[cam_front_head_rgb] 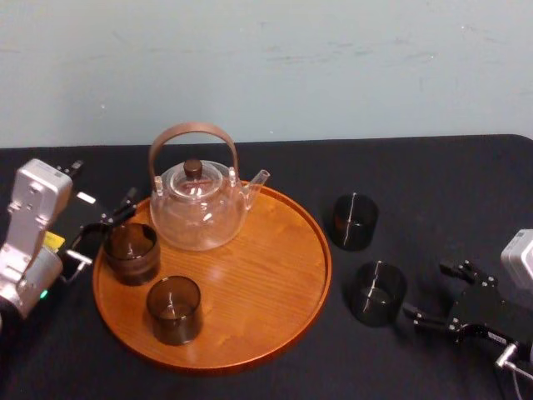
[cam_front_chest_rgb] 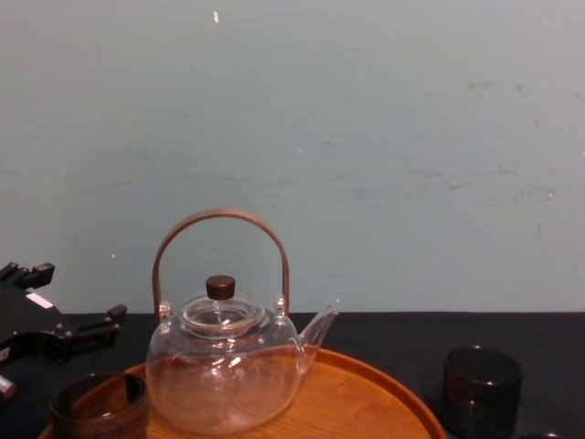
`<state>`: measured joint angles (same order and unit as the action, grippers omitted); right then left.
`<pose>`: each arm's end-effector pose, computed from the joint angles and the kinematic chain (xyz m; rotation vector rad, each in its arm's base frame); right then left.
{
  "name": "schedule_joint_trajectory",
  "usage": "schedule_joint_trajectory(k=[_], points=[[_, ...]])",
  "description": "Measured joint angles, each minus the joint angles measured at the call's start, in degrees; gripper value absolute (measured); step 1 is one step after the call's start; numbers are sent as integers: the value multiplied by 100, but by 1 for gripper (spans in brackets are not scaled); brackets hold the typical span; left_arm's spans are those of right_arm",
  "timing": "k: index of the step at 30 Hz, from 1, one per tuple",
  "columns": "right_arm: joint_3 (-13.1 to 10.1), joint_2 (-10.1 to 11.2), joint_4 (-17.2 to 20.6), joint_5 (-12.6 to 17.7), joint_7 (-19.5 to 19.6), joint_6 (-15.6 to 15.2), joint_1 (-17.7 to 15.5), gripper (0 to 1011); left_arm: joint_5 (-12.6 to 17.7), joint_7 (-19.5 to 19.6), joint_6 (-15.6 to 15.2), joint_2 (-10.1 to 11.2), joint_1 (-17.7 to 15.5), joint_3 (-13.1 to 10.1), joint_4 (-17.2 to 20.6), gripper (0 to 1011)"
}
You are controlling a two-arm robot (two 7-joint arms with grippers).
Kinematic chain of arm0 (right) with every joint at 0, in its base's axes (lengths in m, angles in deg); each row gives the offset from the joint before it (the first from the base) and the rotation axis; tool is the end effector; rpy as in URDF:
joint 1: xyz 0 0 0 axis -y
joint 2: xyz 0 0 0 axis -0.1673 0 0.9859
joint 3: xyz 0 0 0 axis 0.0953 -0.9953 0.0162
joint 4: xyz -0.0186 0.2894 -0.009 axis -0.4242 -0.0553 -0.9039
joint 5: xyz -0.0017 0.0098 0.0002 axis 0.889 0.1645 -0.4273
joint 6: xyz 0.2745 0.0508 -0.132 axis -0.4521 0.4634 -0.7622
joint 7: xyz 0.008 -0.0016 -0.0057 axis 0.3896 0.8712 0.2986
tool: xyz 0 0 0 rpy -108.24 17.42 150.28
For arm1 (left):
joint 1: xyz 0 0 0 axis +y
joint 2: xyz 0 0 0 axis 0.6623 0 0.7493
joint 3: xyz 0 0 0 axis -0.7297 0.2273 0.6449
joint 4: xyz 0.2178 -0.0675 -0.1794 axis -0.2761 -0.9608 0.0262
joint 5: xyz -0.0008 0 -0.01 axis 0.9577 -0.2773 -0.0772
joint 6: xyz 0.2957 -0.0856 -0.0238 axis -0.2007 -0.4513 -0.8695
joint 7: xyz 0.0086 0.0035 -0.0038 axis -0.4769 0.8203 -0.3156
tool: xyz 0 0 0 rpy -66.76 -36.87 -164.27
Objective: Pick up the glass from the table and place it on the tray.
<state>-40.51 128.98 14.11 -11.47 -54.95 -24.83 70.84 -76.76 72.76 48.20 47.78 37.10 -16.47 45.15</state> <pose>0.2725 -0.1162 -0.2847 -0.4639 -0.0420 -0.8731 0.3580 0.0827 -0.3022 0.3046 -0.2850 1.2480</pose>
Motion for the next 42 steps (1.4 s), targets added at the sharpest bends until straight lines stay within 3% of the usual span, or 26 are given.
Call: schedule_joint_trajectory(k=[11,22,29,42], points=[[-21,-70,29,-69,-321,-22,-3,1002,0,0,0,0,0,0,0,1001],[-61,-320,-56,-74,-506,-257,122,1002,0,0,0,0,0,0,0,1001],[8,-467,-168,-94,-597,-382,264,1002,0,0,0,0,0,0,0,1001],[116,-556,-253,-100,-687,-518,398,1002,0,0,0,0,0,0,0,1001]])
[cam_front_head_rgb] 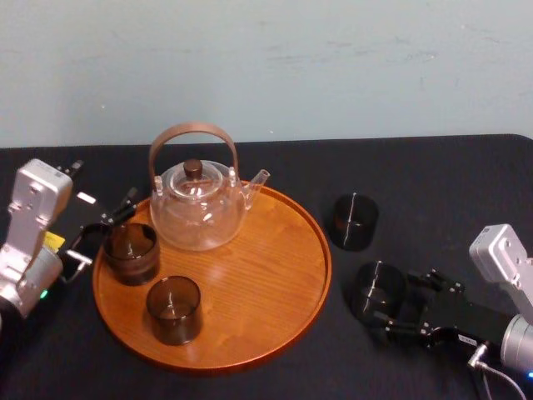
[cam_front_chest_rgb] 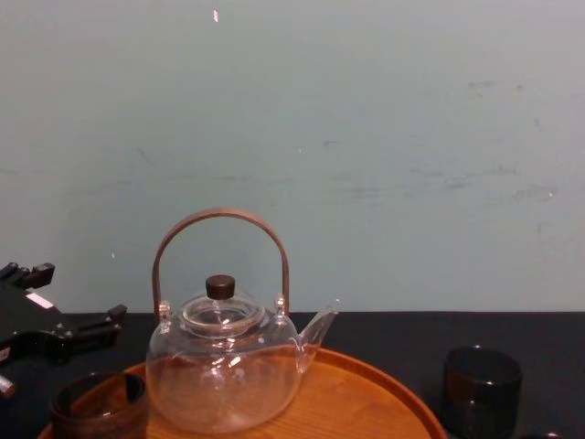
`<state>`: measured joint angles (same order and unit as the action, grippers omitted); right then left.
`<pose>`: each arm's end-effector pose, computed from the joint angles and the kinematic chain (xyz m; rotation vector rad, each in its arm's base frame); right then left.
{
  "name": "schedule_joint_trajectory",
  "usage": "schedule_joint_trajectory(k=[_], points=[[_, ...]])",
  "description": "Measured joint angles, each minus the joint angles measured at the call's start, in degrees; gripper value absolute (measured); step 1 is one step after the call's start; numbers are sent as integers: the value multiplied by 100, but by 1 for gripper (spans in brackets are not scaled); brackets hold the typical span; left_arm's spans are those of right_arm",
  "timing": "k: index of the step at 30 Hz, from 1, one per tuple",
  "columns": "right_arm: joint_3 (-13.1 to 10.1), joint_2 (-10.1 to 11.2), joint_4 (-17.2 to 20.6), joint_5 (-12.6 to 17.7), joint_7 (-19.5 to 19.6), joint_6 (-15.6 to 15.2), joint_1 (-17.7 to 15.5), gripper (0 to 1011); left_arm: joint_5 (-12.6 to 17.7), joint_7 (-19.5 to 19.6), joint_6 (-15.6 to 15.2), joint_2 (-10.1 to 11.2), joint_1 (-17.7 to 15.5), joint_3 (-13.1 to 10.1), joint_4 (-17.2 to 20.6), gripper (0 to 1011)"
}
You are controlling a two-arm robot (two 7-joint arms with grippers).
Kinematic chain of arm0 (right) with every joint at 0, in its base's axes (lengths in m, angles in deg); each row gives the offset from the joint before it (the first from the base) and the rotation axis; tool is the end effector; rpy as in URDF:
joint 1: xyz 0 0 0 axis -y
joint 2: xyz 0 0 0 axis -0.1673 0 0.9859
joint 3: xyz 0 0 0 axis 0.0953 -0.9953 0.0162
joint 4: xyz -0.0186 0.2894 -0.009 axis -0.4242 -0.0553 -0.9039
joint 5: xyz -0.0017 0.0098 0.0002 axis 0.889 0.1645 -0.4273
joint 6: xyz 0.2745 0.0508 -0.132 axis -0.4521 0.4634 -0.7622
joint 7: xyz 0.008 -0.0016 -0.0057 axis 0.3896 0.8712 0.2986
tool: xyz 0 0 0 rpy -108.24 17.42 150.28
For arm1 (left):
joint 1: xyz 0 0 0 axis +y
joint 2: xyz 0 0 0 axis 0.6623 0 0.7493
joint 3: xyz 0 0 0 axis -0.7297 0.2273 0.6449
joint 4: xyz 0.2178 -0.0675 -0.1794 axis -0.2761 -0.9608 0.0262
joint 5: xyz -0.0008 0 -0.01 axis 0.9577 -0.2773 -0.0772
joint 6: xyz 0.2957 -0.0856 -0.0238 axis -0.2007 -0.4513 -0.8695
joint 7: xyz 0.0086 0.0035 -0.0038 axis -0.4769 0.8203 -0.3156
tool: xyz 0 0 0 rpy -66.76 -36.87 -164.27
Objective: Pick up the glass from the table and place it on the tray.
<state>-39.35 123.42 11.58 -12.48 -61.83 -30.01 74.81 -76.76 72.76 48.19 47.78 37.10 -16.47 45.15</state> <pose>0.2886 -0.0967 -0.2911 -0.4483 0.0590 -0.7905 0.3580 0.0827 -0.3022 0.3047 -0.2849 1.2480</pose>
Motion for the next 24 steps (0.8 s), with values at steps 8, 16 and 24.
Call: schedule_joint_trajectory(k=[8,16,24], points=[[64,-49,-96,0,-11,-72,124,1002,0,0,0,0,0,0,0,1001],[195,-123,-247,-8,-67,-152,341,1002,0,0,0,0,0,0,0,1001],[329,-171,-380,-45,-116,-216,539,1002,0,0,0,0,0,0,0,1001]])
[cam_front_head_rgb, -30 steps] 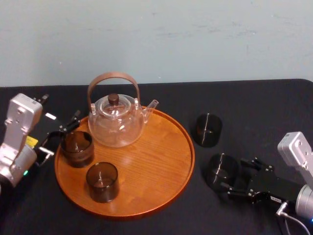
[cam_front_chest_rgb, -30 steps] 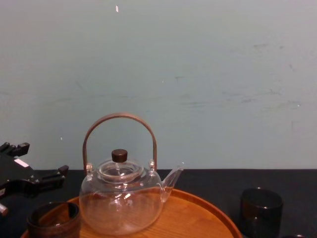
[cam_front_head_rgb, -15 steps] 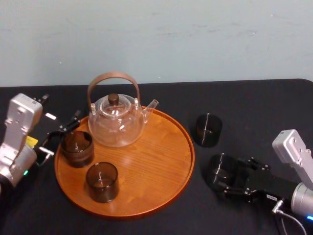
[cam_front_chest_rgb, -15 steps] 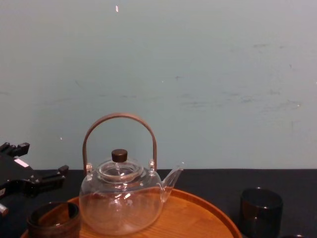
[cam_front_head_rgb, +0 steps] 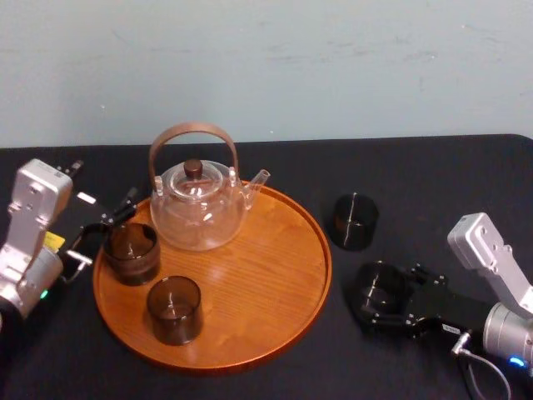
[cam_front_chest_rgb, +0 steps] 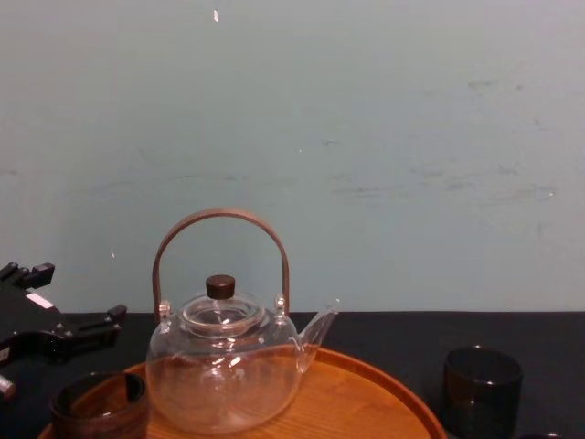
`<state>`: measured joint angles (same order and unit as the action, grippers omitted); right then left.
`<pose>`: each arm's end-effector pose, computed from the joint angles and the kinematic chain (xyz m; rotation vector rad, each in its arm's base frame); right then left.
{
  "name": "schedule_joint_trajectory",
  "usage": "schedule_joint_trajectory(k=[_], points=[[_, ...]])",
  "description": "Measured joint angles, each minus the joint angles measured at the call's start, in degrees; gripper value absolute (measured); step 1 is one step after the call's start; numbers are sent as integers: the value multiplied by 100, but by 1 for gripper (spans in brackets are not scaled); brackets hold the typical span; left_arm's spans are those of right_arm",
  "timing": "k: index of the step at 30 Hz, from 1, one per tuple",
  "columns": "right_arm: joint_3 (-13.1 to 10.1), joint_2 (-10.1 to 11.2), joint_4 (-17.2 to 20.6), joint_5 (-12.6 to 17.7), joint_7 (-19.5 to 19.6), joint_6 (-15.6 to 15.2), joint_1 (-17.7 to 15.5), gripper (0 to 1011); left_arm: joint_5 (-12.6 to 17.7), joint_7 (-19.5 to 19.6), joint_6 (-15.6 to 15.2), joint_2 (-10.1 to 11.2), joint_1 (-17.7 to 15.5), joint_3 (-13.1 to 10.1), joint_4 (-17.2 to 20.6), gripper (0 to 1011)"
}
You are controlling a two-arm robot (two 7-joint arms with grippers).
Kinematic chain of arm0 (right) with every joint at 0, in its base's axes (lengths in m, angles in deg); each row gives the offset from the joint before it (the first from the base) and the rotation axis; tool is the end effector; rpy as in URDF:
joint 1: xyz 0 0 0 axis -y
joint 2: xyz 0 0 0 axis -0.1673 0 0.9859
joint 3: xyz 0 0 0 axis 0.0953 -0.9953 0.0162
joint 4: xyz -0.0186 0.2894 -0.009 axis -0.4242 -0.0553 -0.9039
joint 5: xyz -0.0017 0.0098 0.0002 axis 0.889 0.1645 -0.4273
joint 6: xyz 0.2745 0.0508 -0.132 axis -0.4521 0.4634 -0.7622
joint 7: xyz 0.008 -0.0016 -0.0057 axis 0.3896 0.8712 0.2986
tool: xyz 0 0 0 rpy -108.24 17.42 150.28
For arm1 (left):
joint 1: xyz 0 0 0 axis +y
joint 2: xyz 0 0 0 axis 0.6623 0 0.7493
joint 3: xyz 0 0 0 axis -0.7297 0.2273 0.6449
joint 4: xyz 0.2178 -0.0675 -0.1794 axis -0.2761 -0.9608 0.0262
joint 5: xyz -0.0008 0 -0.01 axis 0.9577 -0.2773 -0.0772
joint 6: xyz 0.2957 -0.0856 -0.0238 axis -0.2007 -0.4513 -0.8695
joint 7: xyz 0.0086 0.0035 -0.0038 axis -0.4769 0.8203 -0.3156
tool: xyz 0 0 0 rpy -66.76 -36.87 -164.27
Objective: Pick up the glass from the table and place it on the tray.
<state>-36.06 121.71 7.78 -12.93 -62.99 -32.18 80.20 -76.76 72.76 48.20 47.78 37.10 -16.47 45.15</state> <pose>0.3098 -0.0873 -0.2937 -0.4650 0.0823 -0.7701 0.3580 0.0827 -0.3022 0.3046 -0.2850 1.2480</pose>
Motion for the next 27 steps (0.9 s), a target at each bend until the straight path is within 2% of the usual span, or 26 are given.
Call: schedule_joint_trajectory(k=[12,23,27], points=[[109,-36,-116,-49,-4,-57,178,1002,0,0,0,0,0,0,0,1001],[106,-33,-116,-46,-2,-57,169,1002,0,0,0,0,0,0,0,1001],[103,-32,-116,-43,-2,-56,167,930,0,0,0,0,0,0,0,1001]])
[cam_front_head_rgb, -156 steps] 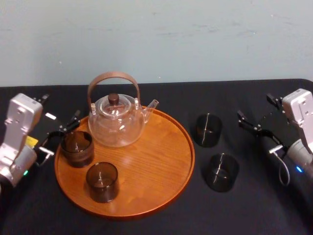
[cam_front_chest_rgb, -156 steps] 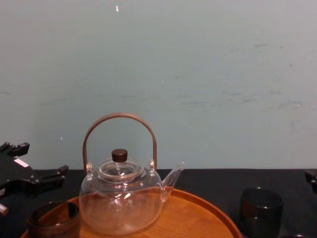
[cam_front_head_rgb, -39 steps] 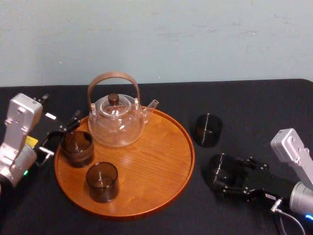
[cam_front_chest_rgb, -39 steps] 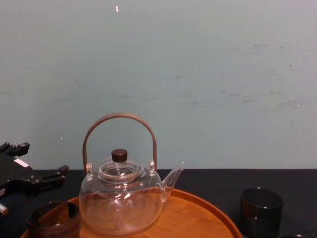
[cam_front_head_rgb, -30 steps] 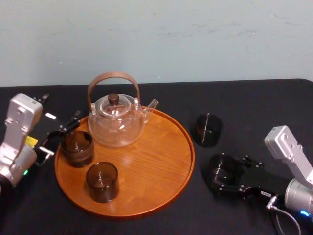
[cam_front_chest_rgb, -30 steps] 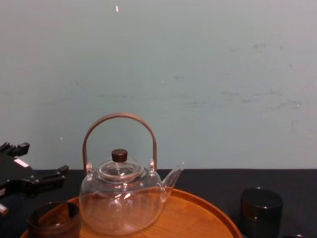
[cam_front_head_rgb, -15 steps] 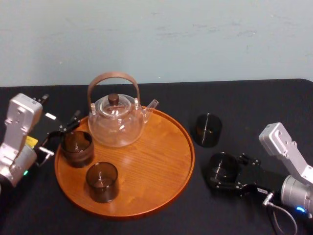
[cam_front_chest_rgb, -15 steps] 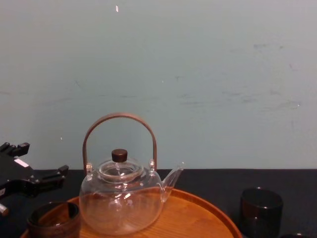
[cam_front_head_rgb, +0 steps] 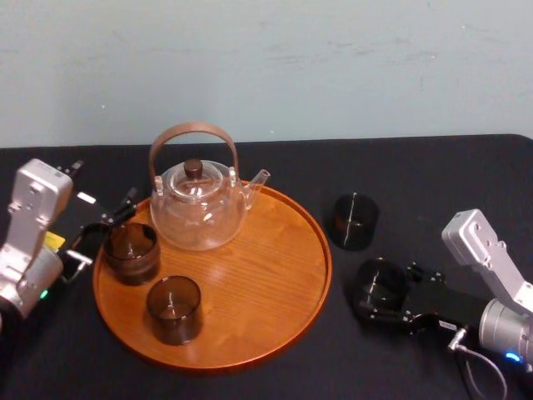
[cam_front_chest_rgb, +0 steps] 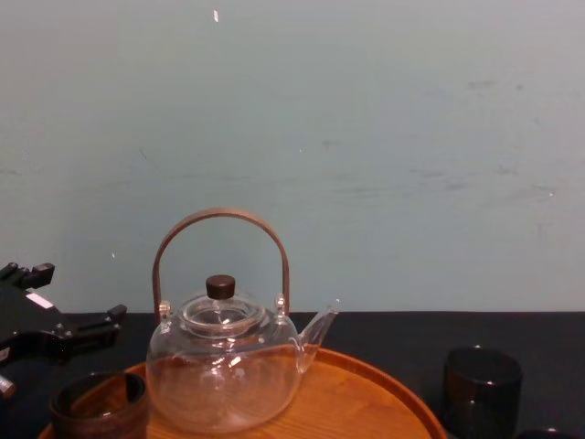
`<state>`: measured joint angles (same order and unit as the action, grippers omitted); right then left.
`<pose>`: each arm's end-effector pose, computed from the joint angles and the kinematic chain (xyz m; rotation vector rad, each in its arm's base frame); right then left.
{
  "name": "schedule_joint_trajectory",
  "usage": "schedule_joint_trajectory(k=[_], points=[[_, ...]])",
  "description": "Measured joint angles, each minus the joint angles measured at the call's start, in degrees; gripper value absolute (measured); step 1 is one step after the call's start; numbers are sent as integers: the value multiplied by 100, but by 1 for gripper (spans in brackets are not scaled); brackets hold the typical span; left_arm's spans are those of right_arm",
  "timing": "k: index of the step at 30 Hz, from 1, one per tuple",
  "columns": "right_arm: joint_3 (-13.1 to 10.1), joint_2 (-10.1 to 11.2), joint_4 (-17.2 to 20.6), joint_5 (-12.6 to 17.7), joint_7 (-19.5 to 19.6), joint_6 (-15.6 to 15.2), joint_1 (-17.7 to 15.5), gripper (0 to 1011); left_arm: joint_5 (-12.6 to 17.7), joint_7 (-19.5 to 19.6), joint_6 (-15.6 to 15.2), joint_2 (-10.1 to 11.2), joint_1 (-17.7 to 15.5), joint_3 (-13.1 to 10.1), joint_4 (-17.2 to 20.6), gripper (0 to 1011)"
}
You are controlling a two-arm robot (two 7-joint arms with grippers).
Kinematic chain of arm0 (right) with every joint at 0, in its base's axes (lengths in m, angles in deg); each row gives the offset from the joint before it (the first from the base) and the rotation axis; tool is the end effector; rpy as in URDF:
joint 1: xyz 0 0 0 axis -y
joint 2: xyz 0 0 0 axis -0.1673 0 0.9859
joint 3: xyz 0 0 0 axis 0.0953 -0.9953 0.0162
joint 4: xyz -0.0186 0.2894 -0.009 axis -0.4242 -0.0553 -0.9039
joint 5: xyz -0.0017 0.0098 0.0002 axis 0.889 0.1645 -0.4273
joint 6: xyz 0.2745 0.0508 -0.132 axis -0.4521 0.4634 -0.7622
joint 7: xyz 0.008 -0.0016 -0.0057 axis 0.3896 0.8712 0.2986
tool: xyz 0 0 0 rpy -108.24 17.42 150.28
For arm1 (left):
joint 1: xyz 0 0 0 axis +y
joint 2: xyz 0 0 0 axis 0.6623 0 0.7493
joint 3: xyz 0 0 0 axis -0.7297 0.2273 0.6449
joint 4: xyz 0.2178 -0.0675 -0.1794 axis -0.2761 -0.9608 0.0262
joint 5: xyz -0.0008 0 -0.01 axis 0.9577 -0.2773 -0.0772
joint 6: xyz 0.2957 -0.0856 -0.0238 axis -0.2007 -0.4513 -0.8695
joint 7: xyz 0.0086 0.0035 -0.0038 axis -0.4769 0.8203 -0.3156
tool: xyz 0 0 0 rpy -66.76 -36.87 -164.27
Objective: Pick up the glass from the table and place it on the tray.
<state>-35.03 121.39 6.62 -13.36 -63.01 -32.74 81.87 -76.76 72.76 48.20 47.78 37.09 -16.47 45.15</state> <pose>0.3165 -0.0851 -0.2937 -0.4772 0.0810 -0.7686 0.3581 0.0827 -0.3022 0.3045 -0.2852 1.2480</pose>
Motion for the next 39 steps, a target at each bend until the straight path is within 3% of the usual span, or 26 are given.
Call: schedule_joint_trajectory(k=[25,39], points=[[-13,6,9,28,0,9,-8,904,0,0,0,0,0,0,0,1001],[-174,107,163,137,-53,332,50,904,0,0,0,0,0,0,0,1002]])
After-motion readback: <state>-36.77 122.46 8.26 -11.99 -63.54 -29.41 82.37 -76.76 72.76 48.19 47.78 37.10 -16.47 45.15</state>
